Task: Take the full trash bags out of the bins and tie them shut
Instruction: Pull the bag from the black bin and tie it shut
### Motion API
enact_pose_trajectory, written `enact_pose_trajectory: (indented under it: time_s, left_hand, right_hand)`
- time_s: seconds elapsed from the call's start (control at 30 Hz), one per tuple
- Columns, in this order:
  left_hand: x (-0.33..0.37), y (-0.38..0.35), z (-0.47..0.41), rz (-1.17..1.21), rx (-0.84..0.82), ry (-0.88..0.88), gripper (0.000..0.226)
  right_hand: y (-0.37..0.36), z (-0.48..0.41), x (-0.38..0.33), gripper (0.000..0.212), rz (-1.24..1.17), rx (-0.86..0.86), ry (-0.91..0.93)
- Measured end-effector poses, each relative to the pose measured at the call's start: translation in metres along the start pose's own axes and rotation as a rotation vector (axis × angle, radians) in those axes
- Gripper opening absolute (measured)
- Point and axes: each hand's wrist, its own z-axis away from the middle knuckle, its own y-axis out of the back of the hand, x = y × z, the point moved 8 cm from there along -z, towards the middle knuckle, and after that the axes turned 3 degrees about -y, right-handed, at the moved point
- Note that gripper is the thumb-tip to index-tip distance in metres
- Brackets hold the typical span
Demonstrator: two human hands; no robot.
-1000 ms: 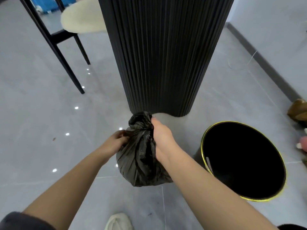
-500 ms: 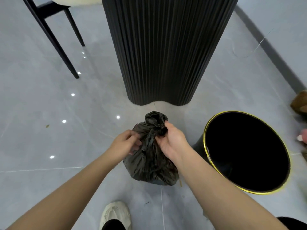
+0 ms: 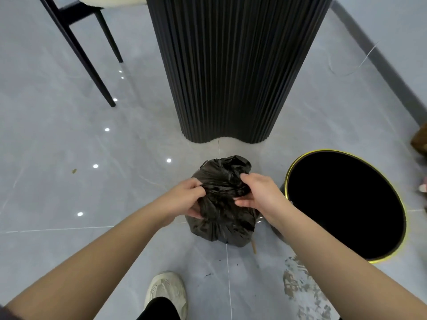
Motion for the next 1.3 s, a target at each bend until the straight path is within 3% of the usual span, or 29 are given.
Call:
enact_pose_trajectory:
  time_s: [0.13, 0.27, 0.37, 0.43, 0.53, 0.67, 0.73, 0.87, 0.93, 1.03, 1.1, 1.17, 1.23, 1.3]
  left_hand:
    - [0.000, -0.001, -0.002, -0.028, 0.035, -0.013, 0.004]
    - [0.010, 0.005, -0.007, 0.051, 0.038, -0.028, 0.004]
    - [0.019, 0.010, -0.012, -0.007, 0.017, -0.045, 0.005]
    - [0.023, 0.012, -0.017, -0.052, 0.012, -0.054, 0.003]
    - [0.030, 0.013, -0.026, -0.091, -0.007, -0.067, 0.008]
    - [0.034, 0.016, -0.037, -0.111, 0.018, -0.098, 0.003]
    - [0.031, 0.018, -0.040, -0.139, 0.049, -0.107, 0.002]
    - [0.025, 0.013, -0.039, -0.176, 0.075, -0.132, 0.009]
    - [0.026, 0.013, -0.038, -0.219, 0.087, -0.204, 0.032]
    - [0.029, 0.003, -0.039, -0.314, -0.036, -0.323, 0.073]
    - [0.028, -0.006, -0.043, -0.335, -0.141, -0.335, 0.082]
    - [0.024, -0.012, -0.047, -0.409, -0.172, -0.319, 0.072]
    - [0.023, -0.012, -0.051, -0.523, -0.110, -0.330, 0.048]
    - [0.022, -0.010, -0.051, -0.586, -0.058, -0.348, 0.024]
  right_hand:
    - [0.000, 0.002, 0.003, 0.045, 0.388, -0.041, 0.113]
    - [-0.017, 0.011, 0.002, 0.048, 0.814, -0.115, 0.307]
    - [-0.025, 0.014, 0.004, 0.080, 1.165, -0.033, 0.416]
    - [-0.029, 0.011, 0.007, 0.088, 1.264, 0.011, 0.456]
    - [-0.035, 0.004, 0.008, 0.052, 1.137, 0.043, 0.579]
    - [-0.031, -0.006, 0.010, 0.007, 0.661, 0.015, 0.638]
    - [-0.026, -0.007, 0.011, 0.021, 0.495, 0.001, 0.560]
    - [-0.028, -0.017, 0.015, 0.020, 0.411, -0.068, 0.483]
    - [-0.027, -0.019, 0.014, 0.025, 0.419, -0.087, 0.483]
    - [-0.032, -0.013, 0.008, 0.035, 0.484, -0.167, 0.530]
    - [-0.037, -0.008, 0.004, 0.044, 0.514, -0.213, 0.564]
    - [-0.037, -0.007, 0.001, 0.044, 0.501, -0.195, 0.586]
    - [-0.030, -0.009, -0.003, 0.052, 0.476, -0.146, 0.612]
    - [-0.024, -0.013, -0.005, 0.045, 0.478, -0.099, 0.628]
